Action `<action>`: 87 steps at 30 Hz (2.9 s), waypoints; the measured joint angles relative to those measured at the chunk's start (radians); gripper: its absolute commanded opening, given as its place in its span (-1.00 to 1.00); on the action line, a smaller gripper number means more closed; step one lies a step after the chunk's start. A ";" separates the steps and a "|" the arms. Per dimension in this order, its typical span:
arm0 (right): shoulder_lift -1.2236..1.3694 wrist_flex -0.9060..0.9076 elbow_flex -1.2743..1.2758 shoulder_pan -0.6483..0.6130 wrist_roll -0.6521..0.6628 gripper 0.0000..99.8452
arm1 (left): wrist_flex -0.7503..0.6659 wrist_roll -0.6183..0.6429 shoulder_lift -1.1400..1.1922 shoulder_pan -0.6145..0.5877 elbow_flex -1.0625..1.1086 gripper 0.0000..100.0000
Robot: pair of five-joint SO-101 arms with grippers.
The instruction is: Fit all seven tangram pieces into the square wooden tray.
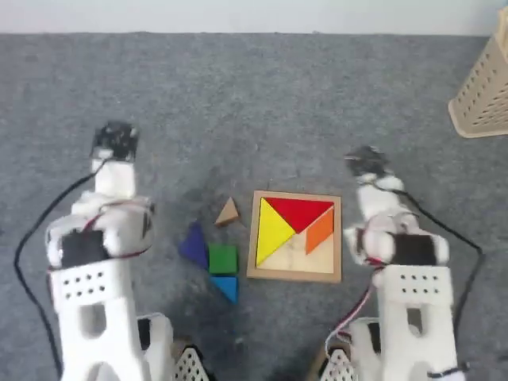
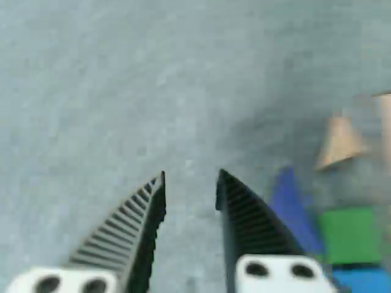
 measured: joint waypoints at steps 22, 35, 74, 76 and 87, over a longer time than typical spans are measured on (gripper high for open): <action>0.761 -0.167 -0.359 -0.219 -0.075 -0.87 | -0.483 -0.077 -0.063 -0.149 0.451 -0.69; 0.873 -0.209 -0.334 -0.187 -0.084 -0.93 | -0.505 -0.077 -0.063 -0.149 0.470 -0.69; 0.678 -0.176 -0.138 -0.433 -0.086 -0.98 | -0.508 -0.078 -0.063 -0.149 0.470 -0.69; 0.678 -0.176 -0.138 -0.470 -0.086 -0.98 | -0.508 -0.078 -0.063 -0.149 0.470 -0.69; 0.687 -0.176 -0.149 -0.589 -0.086 -0.98 | -0.508 -0.078 -0.063 -0.149 0.470 -0.69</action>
